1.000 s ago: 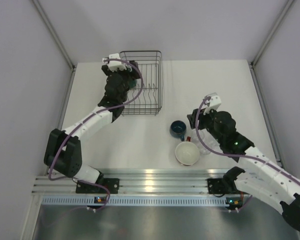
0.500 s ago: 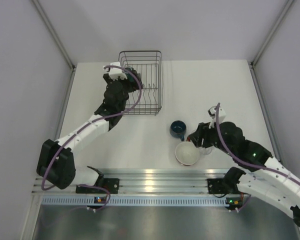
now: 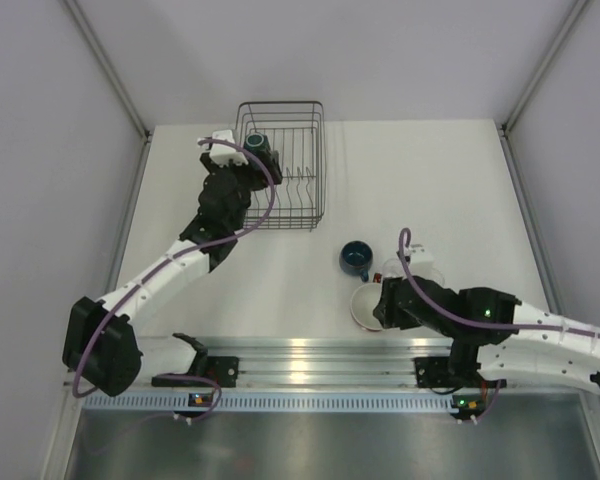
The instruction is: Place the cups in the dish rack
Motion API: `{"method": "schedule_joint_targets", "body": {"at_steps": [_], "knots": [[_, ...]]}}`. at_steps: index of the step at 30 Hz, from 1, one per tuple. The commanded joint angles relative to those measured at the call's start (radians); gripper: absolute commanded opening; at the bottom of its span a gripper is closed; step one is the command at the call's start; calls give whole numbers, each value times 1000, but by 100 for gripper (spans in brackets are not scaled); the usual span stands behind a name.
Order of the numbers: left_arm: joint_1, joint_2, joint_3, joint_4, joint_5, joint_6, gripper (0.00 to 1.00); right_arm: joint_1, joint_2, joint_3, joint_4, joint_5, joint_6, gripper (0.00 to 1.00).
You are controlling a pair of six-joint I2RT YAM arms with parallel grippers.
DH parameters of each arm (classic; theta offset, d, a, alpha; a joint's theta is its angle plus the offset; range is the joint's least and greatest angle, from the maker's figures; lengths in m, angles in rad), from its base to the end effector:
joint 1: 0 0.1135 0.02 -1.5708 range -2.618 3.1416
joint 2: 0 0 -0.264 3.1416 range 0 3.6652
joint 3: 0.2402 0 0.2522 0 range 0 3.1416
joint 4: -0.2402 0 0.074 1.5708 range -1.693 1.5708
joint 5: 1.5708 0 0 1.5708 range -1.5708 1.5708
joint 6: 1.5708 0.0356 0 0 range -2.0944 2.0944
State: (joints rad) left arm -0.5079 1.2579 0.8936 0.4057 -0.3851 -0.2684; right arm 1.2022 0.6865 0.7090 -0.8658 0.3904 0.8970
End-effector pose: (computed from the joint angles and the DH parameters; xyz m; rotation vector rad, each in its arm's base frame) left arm 0.2650 -0.1322 0.3379 -0.1243 1.5362 -0.3232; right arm 0.0596 0.1168 0.2665 -0.1860 2.3964 0.5553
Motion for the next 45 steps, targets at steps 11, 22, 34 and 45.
{"method": "schedule_joint_targets", "body": {"at_steps": [11, 22, 34, 45], "knots": [[-6, -49, -39, 15, 11, -14, 99, 152, 85, 92, -288, 192, 338, 54], [-6, -46, -44, 16, 12, -22, 99, 152, 79, 11, -230, 205, 376, 58], [-6, -51, -48, 16, 15, -20, 99, 152, 136, -31, -115, 229, 355, 59], [-6, -60, -59, 16, 15, -26, 99, 108, 153, -71, -32, 208, 319, 59]]}}
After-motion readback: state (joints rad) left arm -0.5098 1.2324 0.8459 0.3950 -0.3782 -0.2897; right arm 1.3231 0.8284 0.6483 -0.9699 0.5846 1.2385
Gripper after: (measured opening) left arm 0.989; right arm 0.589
